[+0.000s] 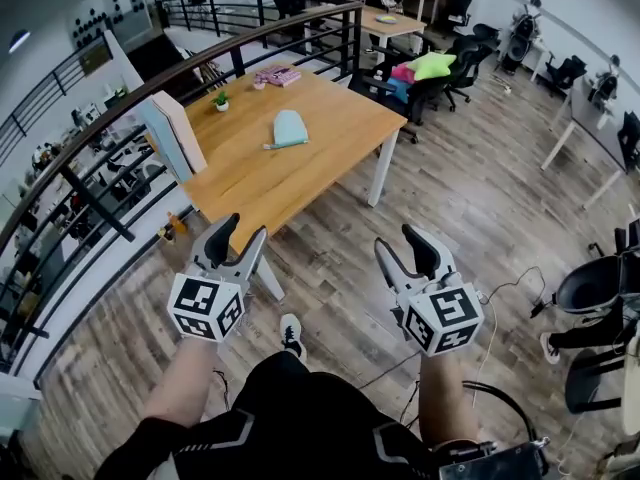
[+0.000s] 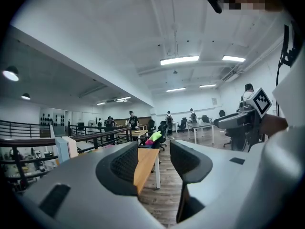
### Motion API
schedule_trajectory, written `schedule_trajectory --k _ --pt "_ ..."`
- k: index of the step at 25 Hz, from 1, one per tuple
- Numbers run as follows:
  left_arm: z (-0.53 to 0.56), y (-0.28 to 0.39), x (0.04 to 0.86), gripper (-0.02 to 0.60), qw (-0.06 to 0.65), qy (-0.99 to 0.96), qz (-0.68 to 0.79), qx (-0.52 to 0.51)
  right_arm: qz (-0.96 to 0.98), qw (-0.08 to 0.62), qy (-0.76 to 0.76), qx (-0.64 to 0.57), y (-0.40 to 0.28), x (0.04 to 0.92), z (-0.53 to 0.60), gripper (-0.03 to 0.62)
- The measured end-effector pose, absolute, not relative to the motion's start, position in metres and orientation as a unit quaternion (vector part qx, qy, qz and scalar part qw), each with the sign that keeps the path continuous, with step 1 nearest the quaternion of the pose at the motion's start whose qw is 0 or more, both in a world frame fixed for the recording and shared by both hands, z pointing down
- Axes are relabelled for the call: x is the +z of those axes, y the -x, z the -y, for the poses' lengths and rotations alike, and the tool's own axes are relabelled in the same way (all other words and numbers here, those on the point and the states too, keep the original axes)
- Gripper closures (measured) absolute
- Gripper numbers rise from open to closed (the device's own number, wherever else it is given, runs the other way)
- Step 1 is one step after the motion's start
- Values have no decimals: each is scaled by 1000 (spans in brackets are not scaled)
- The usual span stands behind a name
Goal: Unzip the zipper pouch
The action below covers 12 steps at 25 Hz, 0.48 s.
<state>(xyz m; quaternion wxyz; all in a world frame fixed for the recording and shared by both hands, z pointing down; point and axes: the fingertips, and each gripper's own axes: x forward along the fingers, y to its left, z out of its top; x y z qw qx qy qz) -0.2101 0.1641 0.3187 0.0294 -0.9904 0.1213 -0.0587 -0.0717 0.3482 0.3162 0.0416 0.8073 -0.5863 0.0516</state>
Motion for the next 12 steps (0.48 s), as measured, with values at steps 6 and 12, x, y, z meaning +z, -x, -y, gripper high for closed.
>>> schedule_trajectory --k 6,12 --pt "-112 155 330 359 29 991 -117 -51 582 48 -810 55 25 329 -303 379" --pt "-51 98 334 359 19 993 -100 -52 579 54 -811 63 -23 328 -239 379"
